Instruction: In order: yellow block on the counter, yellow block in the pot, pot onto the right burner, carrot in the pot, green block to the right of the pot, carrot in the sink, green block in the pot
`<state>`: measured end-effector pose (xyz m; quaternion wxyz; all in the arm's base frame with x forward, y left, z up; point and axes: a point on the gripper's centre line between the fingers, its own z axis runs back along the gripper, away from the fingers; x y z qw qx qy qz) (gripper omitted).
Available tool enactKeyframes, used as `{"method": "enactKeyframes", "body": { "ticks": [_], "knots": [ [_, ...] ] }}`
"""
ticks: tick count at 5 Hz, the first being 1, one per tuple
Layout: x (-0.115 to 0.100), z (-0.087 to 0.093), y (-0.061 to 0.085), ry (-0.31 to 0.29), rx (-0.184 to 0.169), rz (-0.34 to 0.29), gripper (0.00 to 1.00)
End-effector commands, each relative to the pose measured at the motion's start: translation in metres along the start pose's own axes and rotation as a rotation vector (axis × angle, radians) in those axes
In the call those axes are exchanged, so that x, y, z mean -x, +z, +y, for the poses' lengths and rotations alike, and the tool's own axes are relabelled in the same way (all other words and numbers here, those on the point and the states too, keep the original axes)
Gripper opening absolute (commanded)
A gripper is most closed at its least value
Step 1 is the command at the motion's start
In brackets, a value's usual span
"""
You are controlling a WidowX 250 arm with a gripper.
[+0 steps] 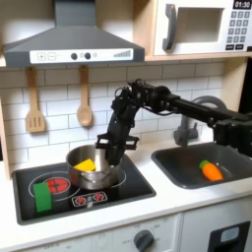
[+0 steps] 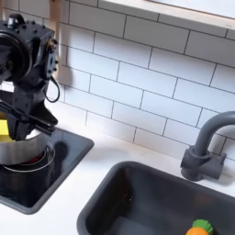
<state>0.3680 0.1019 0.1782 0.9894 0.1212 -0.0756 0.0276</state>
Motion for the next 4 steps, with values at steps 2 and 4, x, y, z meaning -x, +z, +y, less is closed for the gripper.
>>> {"method": "enactKeyframes", "body": {
  "ticks": [2, 4],
  "knots": [
    [0.007, -0.011, 0.005, -0.020, 0.022, -0.004, 0.00],
    [0.003, -0.002, 0.029, 0.002, -0.015, -0.068, 0.00]
  ]
}}
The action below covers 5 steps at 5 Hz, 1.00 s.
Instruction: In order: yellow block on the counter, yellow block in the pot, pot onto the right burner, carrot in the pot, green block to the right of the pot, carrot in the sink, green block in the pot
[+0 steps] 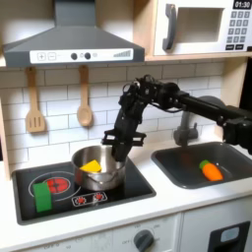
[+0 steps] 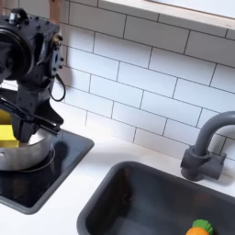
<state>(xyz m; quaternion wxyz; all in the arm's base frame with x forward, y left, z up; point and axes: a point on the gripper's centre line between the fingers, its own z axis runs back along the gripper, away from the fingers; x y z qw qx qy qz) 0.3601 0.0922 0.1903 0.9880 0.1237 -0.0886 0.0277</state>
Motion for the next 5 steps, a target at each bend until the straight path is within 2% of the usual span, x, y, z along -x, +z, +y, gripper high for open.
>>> {"method": "enactKeyframes", "body": {
  "ticks": [1, 2, 3, 4, 5],
  "knots": [
    [-0.004, 0.000, 0.030, 0.018, 0.042, -0.060, 0.00],
    [0.000, -0.003, 0.042, 0.023, 0.069, -0.065, 0.00],
    [0.007, -0.013, 0.047, 0.017, 0.121, -0.016, 0.82],
    [0.010, -0.020, 0.059, 0.023, 0.212, 0.000, 1.00],
    [0.020, -0.039, 0.068, -0.001, 0.287, 0.029, 1.00]
  ]
}}
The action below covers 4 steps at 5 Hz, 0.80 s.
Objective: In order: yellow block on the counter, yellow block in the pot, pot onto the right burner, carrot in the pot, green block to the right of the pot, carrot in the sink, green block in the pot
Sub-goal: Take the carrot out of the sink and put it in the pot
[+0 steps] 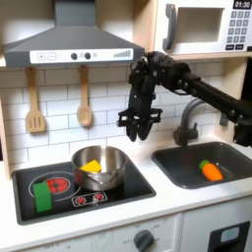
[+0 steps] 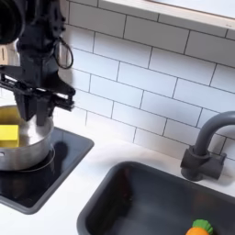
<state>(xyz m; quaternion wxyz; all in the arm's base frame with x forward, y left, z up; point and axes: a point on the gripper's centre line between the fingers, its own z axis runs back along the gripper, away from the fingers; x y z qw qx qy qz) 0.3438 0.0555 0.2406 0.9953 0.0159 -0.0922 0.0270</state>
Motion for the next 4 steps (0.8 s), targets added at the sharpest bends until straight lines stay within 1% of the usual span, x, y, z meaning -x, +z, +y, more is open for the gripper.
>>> {"method": "enactKeyframes", "body": {
  "ticks": [1, 3, 4],
  "knots": [
    [0.024, -0.030, 0.017, -0.010, 0.117, 0.024, 1.00],
    [0.042, -0.070, 0.018, -0.111, 0.151, 0.044, 1.00],
    [0.045, -0.088, 0.016, -0.143, 0.159, 0.048, 1.00]
  ]
}}
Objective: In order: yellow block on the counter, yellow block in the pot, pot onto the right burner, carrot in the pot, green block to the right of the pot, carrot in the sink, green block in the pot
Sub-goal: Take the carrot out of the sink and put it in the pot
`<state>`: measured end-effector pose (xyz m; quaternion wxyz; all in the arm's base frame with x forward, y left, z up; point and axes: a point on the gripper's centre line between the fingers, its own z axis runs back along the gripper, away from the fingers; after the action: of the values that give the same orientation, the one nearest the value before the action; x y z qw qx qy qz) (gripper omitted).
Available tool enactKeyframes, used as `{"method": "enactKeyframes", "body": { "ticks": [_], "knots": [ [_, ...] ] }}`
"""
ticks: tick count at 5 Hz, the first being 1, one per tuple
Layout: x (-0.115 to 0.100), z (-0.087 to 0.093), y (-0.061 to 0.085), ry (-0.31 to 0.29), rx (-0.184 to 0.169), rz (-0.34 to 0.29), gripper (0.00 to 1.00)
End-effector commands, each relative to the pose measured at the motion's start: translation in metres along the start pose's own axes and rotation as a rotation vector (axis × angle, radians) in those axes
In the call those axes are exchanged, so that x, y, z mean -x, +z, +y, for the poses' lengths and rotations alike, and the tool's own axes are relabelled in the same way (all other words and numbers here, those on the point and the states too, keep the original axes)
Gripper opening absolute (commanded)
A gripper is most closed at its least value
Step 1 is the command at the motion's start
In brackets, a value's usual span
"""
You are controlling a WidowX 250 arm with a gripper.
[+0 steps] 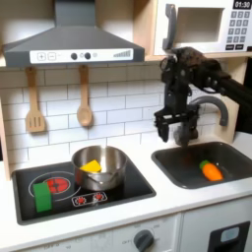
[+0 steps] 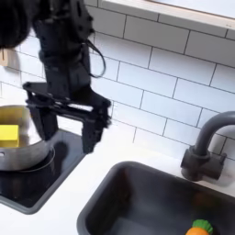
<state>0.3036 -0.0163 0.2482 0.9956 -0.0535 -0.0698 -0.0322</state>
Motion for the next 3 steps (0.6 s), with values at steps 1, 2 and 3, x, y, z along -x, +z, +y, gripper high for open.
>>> {"method": "enactKeyframes", "body": {
  "ticks": [1, 2, 3],
  "knots": [
    [0.002, -0.036, -0.012, -0.068, 0.015, 0.019, 1.00],
    [0.002, -0.047, -0.017, -0.096, 0.021, 0.023, 1.00],
    [0.003, -0.053, -0.024, -0.091, 0.019, 0.024, 1.00]
  ]
}}
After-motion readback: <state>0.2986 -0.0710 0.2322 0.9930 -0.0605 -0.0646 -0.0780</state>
